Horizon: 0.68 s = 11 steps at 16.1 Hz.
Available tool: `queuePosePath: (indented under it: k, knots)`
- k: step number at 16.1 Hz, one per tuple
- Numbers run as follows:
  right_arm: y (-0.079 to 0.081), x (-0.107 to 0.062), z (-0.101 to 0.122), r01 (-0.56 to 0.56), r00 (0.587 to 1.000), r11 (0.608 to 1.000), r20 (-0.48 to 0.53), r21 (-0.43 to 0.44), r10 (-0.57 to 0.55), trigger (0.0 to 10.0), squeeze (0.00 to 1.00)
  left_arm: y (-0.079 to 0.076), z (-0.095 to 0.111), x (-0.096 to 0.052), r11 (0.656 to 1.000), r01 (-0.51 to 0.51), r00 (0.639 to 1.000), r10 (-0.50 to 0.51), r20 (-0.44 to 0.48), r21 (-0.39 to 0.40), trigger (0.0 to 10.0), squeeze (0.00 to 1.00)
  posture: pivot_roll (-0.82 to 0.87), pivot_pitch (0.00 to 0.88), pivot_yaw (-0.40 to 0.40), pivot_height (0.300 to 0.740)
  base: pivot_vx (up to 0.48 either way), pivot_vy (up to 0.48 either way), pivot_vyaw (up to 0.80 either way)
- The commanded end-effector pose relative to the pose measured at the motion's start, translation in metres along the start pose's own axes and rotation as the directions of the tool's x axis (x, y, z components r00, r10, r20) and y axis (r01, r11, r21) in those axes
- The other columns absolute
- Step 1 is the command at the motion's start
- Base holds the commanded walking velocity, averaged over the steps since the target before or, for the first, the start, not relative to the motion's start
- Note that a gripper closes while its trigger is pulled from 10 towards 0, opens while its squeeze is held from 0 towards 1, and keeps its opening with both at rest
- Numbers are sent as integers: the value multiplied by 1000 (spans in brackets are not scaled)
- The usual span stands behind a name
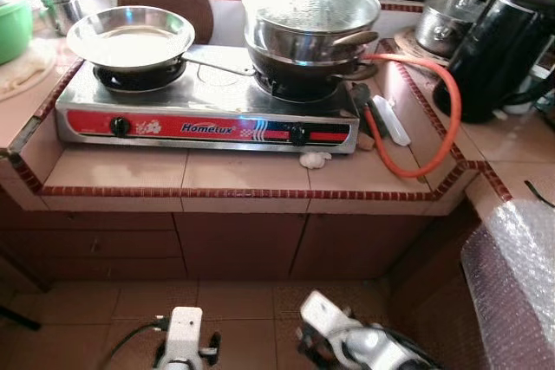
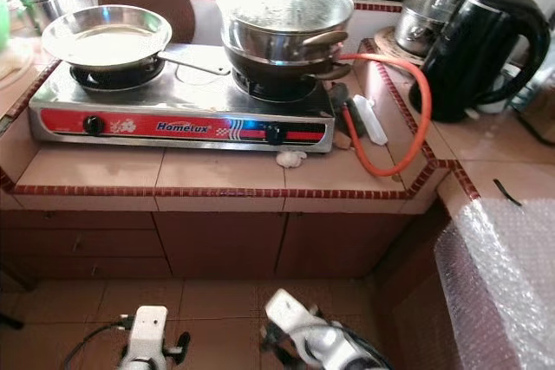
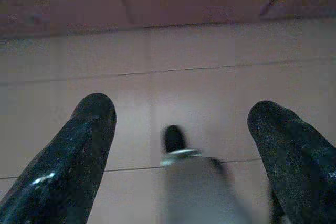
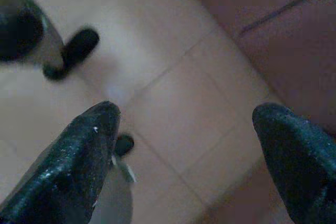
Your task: Kitchen organization
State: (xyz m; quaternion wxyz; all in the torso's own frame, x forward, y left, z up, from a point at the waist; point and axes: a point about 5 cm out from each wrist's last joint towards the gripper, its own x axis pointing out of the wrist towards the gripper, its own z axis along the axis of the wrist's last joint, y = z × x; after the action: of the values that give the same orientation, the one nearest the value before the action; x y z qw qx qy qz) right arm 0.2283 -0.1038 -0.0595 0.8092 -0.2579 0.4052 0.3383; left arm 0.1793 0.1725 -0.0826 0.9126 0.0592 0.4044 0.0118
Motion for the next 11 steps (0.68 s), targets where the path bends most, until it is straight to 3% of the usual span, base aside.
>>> queuePosePath:
  k: [1,4,8,9,11]
  knots:
    - [-1,0,0,18,1000,999,0,31,-18,10000,0,5,-6,-1,1000,3,1000,-3,-21,24,10000,0,141,9,-64,740,0,0,0]
    - [12,3,-3,11,1000,997,-13,73,-10,10000,0,34,-7,-2,996,-78,997,77,-30,-38,10000,0,156,25,-47,740,0,0,0]
    - [14,4,0,33,999,991,-2,127,-32,10000,0,16,-1,2,1000,14,998,-13,-56,17,10000,0,44,0,22,740,0,0,0]
    - [11,4,0,54,999,993,-3,104,-54,10000,0,8,5,4,998,50,998,-48,-48,46,10000,0,-1,0,41,740,0,0,0]
    - [-2,1,-2,115,993,978,-10,172,-115,10000,0,2,9,6,989,99,994,-93,-63,108,10000,0,-56,0,47,740,0,0,0]
